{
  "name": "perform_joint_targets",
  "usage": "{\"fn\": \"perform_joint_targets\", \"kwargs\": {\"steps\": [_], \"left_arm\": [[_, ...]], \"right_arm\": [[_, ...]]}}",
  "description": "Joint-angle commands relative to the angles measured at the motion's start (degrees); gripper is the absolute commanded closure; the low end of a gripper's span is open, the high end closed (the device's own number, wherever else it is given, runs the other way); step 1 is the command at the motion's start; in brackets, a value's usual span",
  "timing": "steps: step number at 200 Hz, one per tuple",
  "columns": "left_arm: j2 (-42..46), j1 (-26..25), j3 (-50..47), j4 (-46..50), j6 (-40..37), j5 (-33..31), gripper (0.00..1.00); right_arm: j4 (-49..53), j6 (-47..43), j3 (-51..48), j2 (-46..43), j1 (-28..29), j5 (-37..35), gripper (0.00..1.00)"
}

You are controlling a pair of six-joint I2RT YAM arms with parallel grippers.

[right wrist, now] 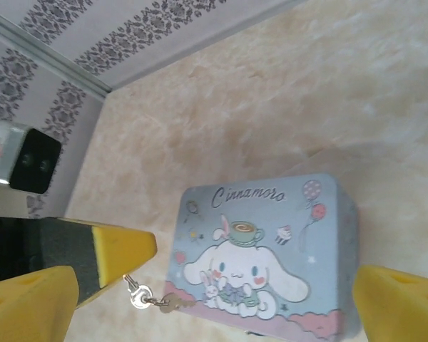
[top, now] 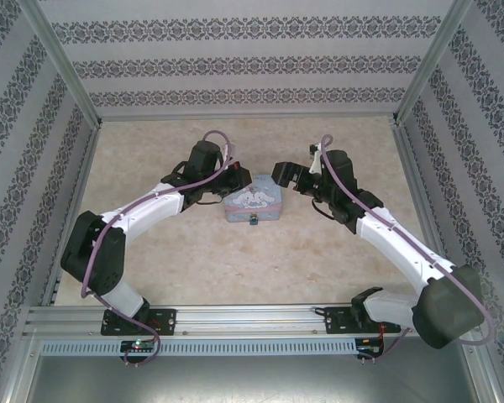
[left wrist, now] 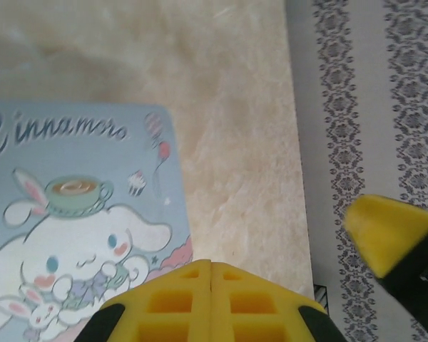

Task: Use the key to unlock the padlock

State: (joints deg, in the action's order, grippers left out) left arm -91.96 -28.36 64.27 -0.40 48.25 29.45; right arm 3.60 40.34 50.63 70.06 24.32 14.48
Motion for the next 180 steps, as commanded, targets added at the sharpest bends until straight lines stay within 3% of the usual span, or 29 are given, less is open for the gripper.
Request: {"fn": "perform_joint_targets", "kwargs": {"steps": [1,27,58,89,135,180], "left_arm": [[3.33,0.75,-1.51,-10.36,-7.00,-1.65,1.00],[3.74,0.75,-5.06,-18.95,-4.38,-3.18,1.00],[3.63,0.82,-8.90,-29.17,-0.76,-4.77,1.00],[3.60,0.71,-12.54,-38.23,3.59,-7.09,1.00],[3.58,0.76,-15.59,-45.56,8.81,-8.36,1.00],[2.94,0.70,-16.70,-50.46,11.88,-6.81,1.00]], "right_arm": [[-9.34,9.34,-2.73,0.91,-0.14,7.25,0.02],[-20.61,15.28,-6.18,2.11,-0.88,9.75,0.02],[-40.84,24.21,-12.42,5.06,-2.47,11.77,0.02],[-50.00,27.84,-13.92,9.01,-2.50,12.64,0.03],[-58.00,29.22,-14.04,13.08,-2.08,14.19,0.40],[-61.98,29.98,-10.97,17.15,-0.99,17.18,0.51]]}}
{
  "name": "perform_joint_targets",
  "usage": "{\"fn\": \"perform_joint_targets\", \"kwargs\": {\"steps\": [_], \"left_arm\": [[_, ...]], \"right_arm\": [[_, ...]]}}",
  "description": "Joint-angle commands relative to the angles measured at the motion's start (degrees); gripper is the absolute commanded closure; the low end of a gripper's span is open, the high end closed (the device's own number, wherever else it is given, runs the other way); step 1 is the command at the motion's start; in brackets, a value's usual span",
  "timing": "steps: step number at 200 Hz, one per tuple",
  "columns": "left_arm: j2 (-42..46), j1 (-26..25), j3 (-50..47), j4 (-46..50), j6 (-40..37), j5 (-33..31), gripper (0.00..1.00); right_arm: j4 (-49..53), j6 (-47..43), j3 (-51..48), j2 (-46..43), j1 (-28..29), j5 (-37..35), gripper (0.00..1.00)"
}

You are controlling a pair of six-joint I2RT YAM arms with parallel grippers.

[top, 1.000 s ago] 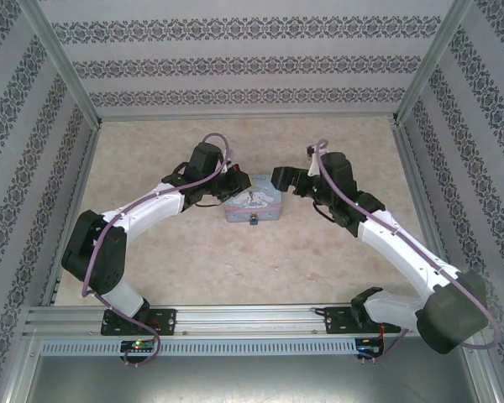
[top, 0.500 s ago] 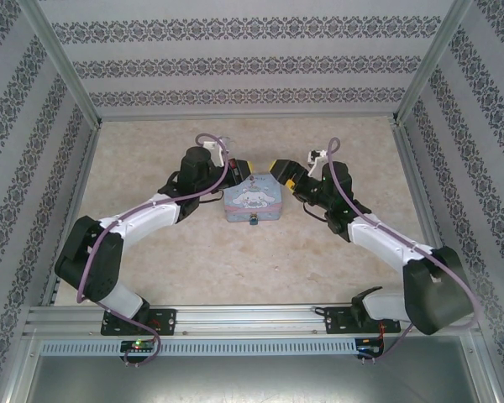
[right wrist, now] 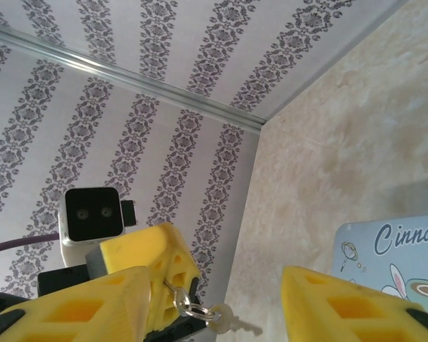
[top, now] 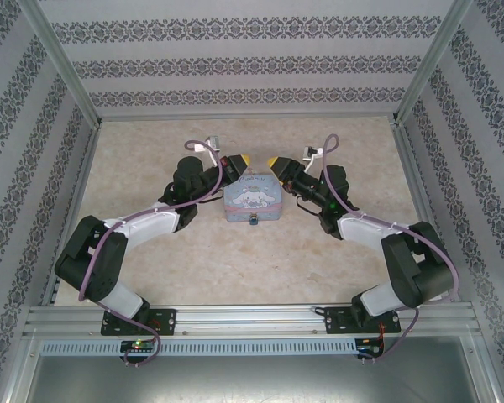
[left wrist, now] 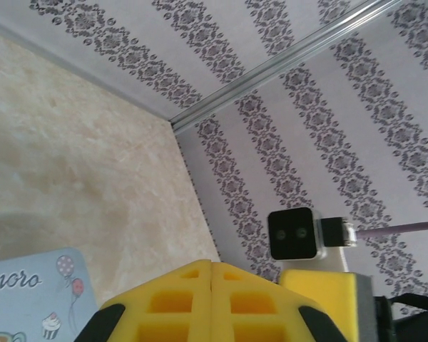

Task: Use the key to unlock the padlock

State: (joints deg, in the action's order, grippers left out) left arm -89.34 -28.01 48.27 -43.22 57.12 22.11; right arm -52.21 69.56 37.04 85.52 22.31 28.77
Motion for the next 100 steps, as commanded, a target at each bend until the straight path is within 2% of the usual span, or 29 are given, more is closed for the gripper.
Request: {"fn": "perform_joint_targets", "kwargs": {"steps": [1,100], "left_arm": [[0.27,0.38,-0.75,-7.74,3.05,0.55,1.00],[-2.15,0.41,-1.03,-12.16,6.46,1.19,1.00]], "right_arm": [[-6.26,0.75,2.70,1.86,1.09,2.96,0.52],[-10.43,1.63,5.06,5.89,2.90,5.13,0.59]]}}
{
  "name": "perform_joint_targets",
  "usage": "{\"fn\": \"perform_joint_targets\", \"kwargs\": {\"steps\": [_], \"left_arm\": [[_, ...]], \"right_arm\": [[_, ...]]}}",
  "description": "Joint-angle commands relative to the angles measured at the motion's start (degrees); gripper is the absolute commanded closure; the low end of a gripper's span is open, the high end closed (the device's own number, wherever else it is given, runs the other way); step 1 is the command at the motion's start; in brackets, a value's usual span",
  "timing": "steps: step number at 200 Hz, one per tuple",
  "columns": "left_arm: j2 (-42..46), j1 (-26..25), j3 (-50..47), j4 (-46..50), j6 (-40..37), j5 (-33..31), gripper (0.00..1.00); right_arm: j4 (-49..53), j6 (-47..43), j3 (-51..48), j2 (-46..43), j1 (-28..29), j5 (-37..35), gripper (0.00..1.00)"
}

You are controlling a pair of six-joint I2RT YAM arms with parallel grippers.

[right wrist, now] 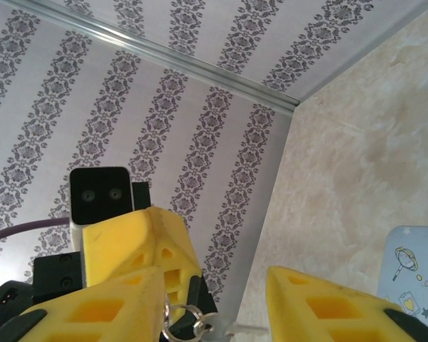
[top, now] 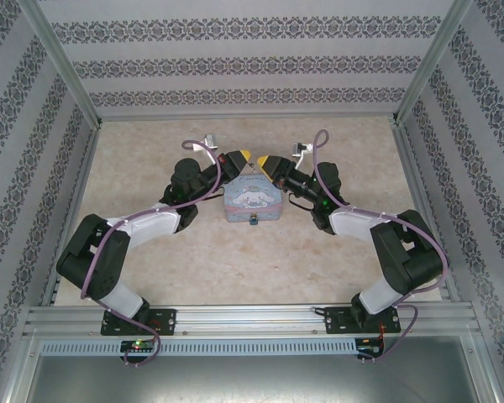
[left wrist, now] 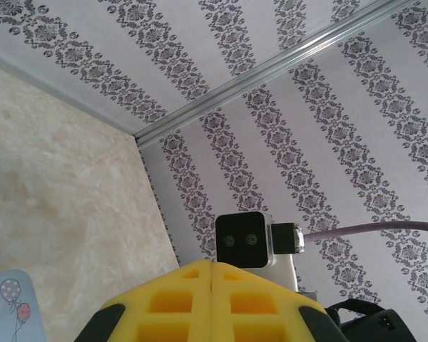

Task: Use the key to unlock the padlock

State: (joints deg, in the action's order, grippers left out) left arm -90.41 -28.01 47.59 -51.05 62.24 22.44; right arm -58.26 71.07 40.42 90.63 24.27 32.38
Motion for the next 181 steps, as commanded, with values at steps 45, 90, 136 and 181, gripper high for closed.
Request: {"fn": "perform_joint_targets", "kwargs": {"steps": [45,90,136,181], "left_arm": [[-1.55,0.37,-0.47,-4.38,1.75,0.82,1.00],[-1.60,0.35,-0.73,-4.41,1.90,0.82,1.00],[-1.58,0.35,-0.90,-4.39,1.91,0.77,1.00],[-1.72,0.33,-1.14,-4.43,1.91,0.37,1.00]], "right_arm": [[-4.85,0.21,2.85,1.95,1.55,2.42,0.60],[-5.46,0.48,3.56,3.67,2.16,2.60,0.61],[-6.21,0.83,3.59,4.47,2.27,2.69,0.70],[-6.77,0.83,2.82,4.60,2.36,2.82,0.73]]}}
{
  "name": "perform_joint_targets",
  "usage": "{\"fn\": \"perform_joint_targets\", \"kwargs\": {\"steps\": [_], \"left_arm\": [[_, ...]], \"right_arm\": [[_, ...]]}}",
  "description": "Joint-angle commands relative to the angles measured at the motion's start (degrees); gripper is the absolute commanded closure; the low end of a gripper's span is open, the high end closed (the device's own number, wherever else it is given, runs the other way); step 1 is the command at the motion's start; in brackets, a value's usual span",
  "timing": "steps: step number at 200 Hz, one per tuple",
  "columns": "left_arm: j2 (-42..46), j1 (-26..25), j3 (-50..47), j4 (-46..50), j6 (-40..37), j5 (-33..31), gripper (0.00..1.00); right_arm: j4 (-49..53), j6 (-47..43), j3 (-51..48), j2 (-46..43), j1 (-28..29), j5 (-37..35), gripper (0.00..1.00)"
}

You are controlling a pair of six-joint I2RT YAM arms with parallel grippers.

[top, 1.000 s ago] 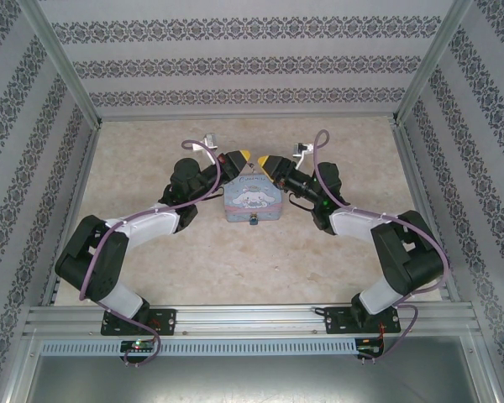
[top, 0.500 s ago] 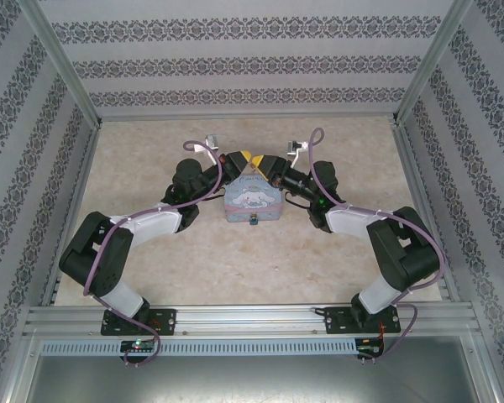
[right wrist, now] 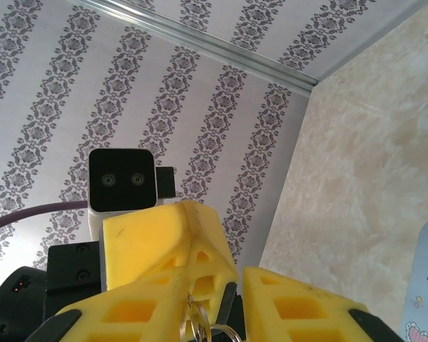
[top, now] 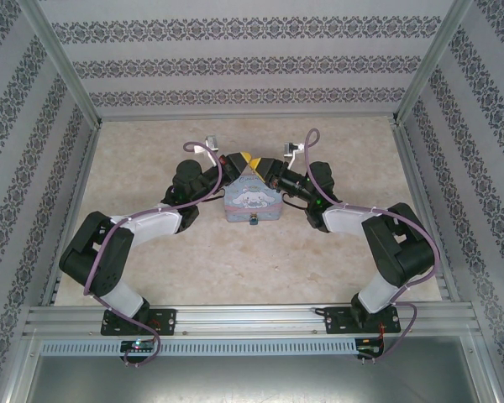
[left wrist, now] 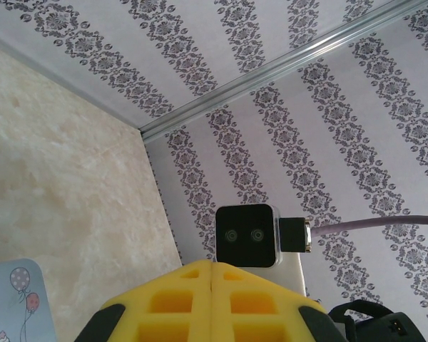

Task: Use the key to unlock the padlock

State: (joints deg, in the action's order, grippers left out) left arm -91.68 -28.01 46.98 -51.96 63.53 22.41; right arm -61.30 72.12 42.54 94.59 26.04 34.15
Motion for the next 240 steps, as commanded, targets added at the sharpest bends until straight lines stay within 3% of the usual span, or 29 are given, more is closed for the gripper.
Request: {"fn": "perform_joint_targets", "kwargs": {"steps": [1,127,240], "left_arm": [[-0.48,0.37,-0.60,-3.55,0.63,0.37,1.00],[-0.35,0.34,-1.10,-3.76,0.92,-0.74,1.00],[0.02,0.35,-2.45,-4.14,0.97,-1.82,1.00]], "right_arm": [[-3.73,-0.18,0.65,0.62,0.59,1.07,0.73],[-6.08,0.37,-1.67,1.85,1.34,0.79,0.72],[-9.75,2.37,-2.60,3.49,1.30,0.42,0.86]]}}
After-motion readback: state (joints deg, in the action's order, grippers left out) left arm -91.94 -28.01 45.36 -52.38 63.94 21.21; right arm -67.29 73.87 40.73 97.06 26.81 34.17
